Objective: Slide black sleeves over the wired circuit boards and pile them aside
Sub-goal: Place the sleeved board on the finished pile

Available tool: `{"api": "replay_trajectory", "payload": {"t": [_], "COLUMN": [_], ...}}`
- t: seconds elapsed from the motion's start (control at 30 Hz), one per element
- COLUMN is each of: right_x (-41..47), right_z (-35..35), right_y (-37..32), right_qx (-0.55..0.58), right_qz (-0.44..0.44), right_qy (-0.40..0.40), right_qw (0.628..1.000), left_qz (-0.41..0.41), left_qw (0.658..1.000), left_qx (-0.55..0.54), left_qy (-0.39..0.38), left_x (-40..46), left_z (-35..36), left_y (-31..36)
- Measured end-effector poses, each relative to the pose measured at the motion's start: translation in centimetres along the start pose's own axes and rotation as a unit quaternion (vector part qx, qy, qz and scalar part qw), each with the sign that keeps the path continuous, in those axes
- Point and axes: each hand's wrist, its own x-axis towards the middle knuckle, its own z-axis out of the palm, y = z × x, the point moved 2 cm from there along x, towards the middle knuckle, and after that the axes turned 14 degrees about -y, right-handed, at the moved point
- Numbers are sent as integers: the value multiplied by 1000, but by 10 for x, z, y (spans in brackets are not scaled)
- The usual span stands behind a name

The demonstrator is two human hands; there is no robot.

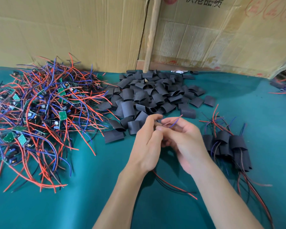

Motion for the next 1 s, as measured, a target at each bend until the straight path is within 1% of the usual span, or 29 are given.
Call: {"api": "replay_trajectory", "payload": {"t": [0.1, 0.17, 0.2, 0.33, 0.4, 0.47, 0.57, 0.67, 0.73, 0.83, 1.0], "right_x": [0, -1, -1, -2, -2, -4, -6, -8, -8, -8, -8], "right_z": [5, 2, -1, -8, -13, -16, -20, -22, -18, -9, -15], "right_y": [2, -1, -3, -10, -16, -24, -32, -35, -34, -31, -34], "right_qx": [22, 36, 26, -78, -87, -51, 81, 171, 166, 105, 111], "right_qz": [8, -5, -15, -68, -95, -111, -118, -120, -111, -92, -91], "right_qy": [-24, -23, -16, 21, 48, 57, 60, 57, 39, 4, 11], "right_qw": [999, 999, 999, 994, 990, 991, 988, 976, 979, 990, 990], "left_qz": [-12, -20, -19, -38, -54, -61, -60, -47, -44, -49, -72], "left_qw": [1000, 1000, 1000, 998, 997, 996, 994, 980, 967, 952, 936], "left_qx": [-20, -18, -9, 32, 35, -2, -62, -171, -219, -258, -294], "left_qy": [4, 1, -4, -28, -46, -59, -72, -94, -120, -161, -182], "left_x": [-1, -1, -1, 0, 1, 1, 2, 4, 3, 1, -1], "left_z": [-1, -1, -1, 0, 1, 3, 3, 5, 10, 14, 13], "left_y": [1, 2, 2, 1, -1, 0, 1, 0, 2, 4, 4]}}
